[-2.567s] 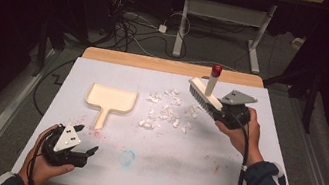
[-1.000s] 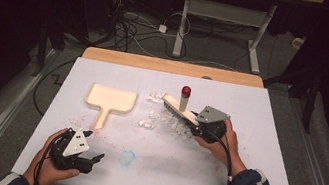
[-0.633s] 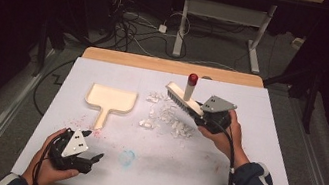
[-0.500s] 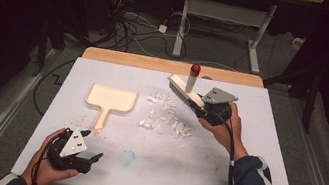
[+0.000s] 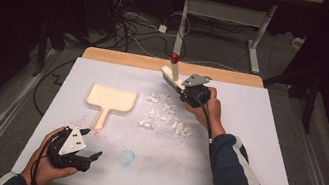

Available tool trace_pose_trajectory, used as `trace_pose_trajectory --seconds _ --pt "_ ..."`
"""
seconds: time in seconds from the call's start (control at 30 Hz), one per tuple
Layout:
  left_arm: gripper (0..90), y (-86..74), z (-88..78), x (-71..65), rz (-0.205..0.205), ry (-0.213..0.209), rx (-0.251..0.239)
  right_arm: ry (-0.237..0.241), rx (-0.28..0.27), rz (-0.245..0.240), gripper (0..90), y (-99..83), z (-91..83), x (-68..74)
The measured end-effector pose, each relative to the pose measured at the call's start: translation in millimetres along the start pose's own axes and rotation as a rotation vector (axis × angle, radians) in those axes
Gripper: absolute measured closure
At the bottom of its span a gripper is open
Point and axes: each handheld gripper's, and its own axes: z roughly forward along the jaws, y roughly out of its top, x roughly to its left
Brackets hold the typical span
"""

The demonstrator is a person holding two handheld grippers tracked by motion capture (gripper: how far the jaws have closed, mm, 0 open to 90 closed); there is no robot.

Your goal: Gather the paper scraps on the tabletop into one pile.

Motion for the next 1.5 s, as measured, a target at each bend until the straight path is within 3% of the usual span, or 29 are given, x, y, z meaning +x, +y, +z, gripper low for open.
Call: trace_pose_trajectory --seconds 0.2,0.37,0.4,0.53,0.77,1.0,1.1,1.23,1.5 --pt "19.7 0.4 0.5 -2.2 0.01 -0.009 0.004 0.062 -0.011 -0.034 67.9 0.4 7.1 19.4" --pt "19.7 0.3 1.4 -2.5 0.01 -0.013 0.008 0.104 -0.043 -0.052 67.7 -11.3 -1.7 29.2" --pt "19.7 0.3 1.6 -2.4 0.01 -0.013 0.009 0.107 -0.051 -0.071 67.7 -14.3 -4.9 31.0" --pt "19.7 0.5 2.2 -2.8 0.008 -0.012 0.014 0.19 -0.074 -0.136 67.6 -23.9 -20.6 33.9" --pt "19.7 1.2 2.9 -4.7 0.015 -0.015 0.024 0.339 -0.103 -0.209 67.6 -37.2 -50.8 35.6" --pt "19.7 1.3 3.8 -6.4 0.022 -0.02 0.03 0.411 -0.131 -0.208 67.7 -50.7 -74.2 33.6" --pt "19.8 1.7 3.6 -6.9 0.026 -0.019 0.032 0.43 -0.14 -0.204 67.7 -56.0 -81.1 34.2" --pt "19.7 2.0 3.6 -7.8 0.032 -0.017 0.034 0.412 -0.143 -0.205 67.7 -58.5 -85.8 34.2" --pt "19.7 2.4 1.9 -7.9 0.032 -0.01 0.031 0.328 -0.171 -0.162 67.9 -55.9 -90.5 29.1"
